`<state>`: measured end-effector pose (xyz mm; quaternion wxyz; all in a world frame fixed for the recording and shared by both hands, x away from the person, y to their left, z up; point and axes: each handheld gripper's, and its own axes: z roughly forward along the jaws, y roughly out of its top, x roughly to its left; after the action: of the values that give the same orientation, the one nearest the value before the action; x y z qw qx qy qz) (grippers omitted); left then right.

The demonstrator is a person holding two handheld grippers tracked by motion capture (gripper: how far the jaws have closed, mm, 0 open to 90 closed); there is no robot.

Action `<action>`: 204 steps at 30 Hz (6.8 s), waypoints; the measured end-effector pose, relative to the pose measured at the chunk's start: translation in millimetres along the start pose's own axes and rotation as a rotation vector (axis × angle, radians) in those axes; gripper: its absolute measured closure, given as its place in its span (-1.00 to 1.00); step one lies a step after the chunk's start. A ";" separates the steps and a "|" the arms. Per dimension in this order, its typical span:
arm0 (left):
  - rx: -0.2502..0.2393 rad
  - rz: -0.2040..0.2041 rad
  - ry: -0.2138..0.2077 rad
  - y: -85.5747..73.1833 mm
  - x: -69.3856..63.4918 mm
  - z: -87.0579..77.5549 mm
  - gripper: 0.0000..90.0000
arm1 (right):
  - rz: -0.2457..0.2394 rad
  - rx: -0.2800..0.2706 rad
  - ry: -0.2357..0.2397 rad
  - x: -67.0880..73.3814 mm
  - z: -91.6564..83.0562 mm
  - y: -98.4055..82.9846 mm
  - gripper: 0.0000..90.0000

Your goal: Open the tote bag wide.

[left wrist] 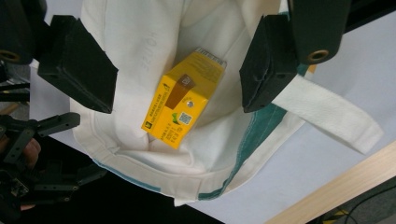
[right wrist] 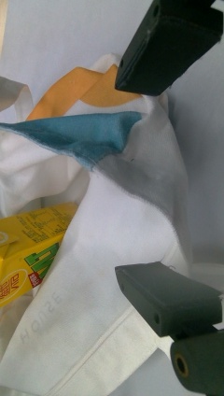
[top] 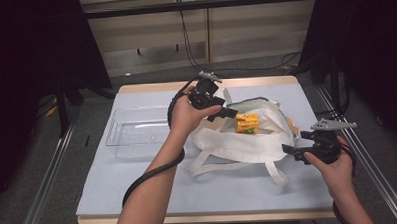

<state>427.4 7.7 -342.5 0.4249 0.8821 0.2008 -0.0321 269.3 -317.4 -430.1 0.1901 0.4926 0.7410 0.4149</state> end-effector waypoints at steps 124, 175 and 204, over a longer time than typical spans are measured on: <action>0.287 0.274 0.028 36.8 -18.6 45.1 0.08 | 0.015 -0.017 0.022 -5.5 -6.0 -3.2 -0.80; 0.262 0.233 0.038 56.7 -12.2 -46.0 0.09 | 0.009 -0.011 0.032 -0.9 -3.3 -2.0 -0.82; 0.266 0.186 0.074 46.0 6.2 -93.3 0.09 | 0.008 -0.015 0.045 1.5 -1.8 -1.2 -0.82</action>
<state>440.0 55.2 -250.6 0.2976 0.9460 0.1276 0.0134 266.7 -317.0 -429.8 0.1755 0.4848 0.7398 0.4323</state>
